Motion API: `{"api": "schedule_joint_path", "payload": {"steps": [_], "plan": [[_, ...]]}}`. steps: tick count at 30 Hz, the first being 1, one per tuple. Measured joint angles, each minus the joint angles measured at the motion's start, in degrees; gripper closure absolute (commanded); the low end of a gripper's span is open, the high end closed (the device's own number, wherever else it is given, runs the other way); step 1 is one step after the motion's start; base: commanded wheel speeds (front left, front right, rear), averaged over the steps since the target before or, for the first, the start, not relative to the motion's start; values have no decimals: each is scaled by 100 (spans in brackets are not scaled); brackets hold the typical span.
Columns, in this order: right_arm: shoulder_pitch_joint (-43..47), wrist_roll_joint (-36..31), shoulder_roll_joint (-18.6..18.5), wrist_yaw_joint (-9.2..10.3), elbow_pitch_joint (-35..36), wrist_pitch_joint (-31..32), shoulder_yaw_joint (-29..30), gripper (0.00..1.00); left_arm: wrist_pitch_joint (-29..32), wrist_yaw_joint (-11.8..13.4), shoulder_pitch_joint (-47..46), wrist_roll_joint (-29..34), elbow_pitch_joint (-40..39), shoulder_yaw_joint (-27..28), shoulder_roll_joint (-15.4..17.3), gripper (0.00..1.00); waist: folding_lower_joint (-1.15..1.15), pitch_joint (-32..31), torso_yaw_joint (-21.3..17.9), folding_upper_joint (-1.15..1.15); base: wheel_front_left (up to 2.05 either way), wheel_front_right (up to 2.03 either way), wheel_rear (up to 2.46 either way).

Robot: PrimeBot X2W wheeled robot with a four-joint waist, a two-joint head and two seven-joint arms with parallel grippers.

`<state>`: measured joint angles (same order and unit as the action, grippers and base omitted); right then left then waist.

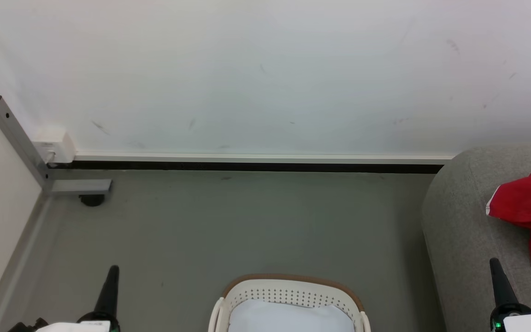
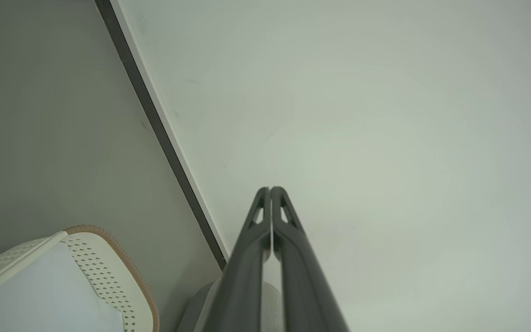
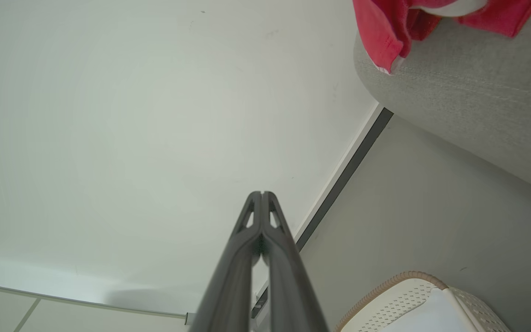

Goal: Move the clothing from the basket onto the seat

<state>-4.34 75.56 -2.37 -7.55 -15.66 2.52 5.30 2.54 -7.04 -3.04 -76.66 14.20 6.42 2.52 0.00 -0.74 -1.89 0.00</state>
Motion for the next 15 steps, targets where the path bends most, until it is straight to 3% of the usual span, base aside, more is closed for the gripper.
{"api": "schedule_joint_path", "payload": {"steps": [15], "plan": [[-55,732,-13,0,73,175,53,100,178,-8,-137,-689,-3,5,5,100,0,37,77,0,0,0,0]]}}
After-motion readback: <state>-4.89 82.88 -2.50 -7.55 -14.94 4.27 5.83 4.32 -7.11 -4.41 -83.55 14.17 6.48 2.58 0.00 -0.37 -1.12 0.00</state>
